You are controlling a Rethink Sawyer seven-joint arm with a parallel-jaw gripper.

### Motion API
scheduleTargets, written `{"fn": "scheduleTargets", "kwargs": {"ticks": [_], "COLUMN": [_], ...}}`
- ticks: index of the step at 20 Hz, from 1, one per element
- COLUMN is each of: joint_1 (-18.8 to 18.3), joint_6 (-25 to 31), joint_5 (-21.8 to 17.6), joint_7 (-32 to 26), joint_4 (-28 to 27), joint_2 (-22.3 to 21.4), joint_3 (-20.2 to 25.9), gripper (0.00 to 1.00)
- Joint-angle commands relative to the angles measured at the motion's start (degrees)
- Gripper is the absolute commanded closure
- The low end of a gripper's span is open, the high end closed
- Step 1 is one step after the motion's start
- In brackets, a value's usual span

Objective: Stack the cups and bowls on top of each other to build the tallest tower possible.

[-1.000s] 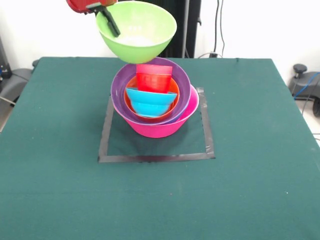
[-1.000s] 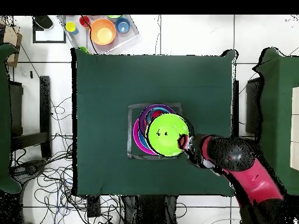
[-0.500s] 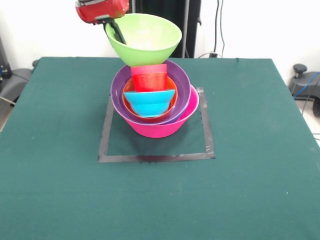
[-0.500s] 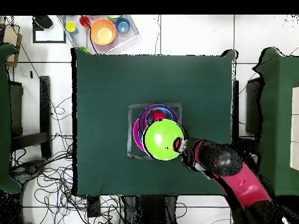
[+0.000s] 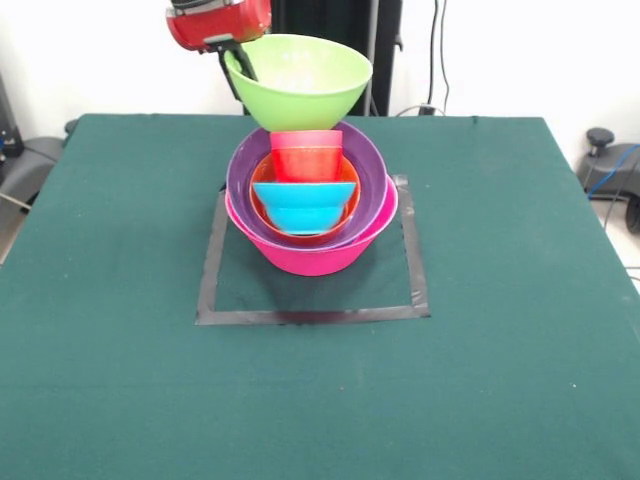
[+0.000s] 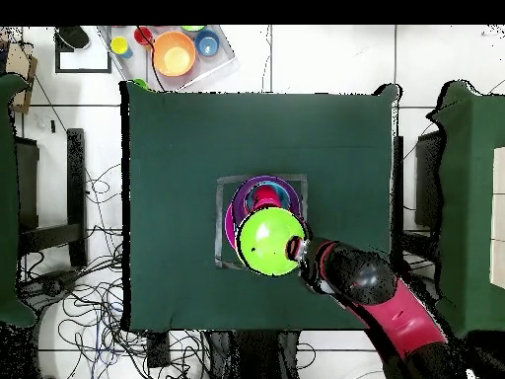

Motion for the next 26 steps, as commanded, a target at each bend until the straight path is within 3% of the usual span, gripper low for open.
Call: {"fn": "scheduleTargets", "kwargs": {"ticks": [1, 13, 26], "joint_1": [4.02, 7.60, 9.58], "joint_6": [-3.19, 4.62, 20.51], "joint_5": [1.76, 1.86, -1.48], "joint_7": [12.47, 14.81, 15.27], "joint_4": [2.70, -1.71, -12.93], "joint_2": [1.48, 0.36, 1.13], "joint_3": [2.60, -0.78, -4.24], "gripper": [1.00, 1.00, 1.00]}}
